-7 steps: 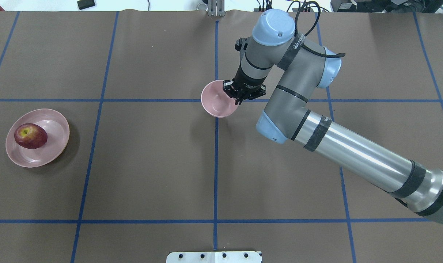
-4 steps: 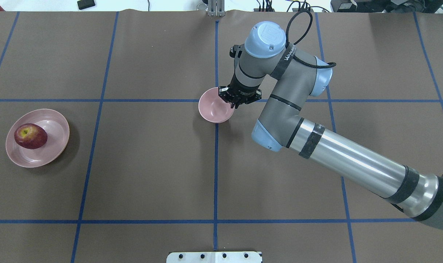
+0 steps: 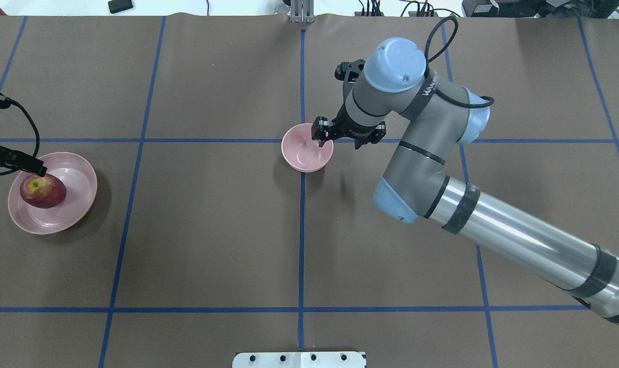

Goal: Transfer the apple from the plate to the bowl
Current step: 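Carry the pink bowl with the right gripper to the table center and release, then lower the left gripper onto the apple on the pink plate while the right arm withdraws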

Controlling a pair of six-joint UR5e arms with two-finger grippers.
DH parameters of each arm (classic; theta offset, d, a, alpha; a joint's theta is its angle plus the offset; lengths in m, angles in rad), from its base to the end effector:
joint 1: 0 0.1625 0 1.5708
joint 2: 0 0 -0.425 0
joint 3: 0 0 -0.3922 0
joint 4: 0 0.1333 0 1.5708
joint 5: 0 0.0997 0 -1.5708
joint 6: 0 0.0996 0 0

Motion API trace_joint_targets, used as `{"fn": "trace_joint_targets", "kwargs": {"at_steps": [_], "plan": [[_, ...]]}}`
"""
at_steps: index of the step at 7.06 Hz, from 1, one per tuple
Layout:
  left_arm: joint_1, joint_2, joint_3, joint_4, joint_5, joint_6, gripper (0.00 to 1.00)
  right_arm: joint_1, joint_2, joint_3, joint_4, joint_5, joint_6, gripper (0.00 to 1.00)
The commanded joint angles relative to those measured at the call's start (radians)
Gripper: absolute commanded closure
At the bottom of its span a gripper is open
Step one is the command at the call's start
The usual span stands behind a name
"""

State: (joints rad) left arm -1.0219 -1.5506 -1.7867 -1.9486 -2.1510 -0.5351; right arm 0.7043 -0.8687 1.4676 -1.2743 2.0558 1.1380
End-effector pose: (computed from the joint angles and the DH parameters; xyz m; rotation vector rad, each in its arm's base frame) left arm 0.1964 -0.4719 0.5270 0.1864 0.7708 0.1794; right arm -0.4997 -0.5386 0.2432 0.0913 -0.9805 0.0321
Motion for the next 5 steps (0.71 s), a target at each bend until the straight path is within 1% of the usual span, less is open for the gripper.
{"fn": "trace_joint_targets", "kwargs": {"at_steps": [1, 5], "plan": [[0.017, 0.0, 0.071, -0.071, 0.006, -0.023, 0.02, 0.072, -0.129, 0.149, -0.004, 0.118, -0.001, 0.0], [0.061, 0.001, 0.084, -0.104, 0.006, -0.091, 0.02, 0.07, -0.138, 0.149, -0.004, 0.11, 0.0, 0.0]]}}
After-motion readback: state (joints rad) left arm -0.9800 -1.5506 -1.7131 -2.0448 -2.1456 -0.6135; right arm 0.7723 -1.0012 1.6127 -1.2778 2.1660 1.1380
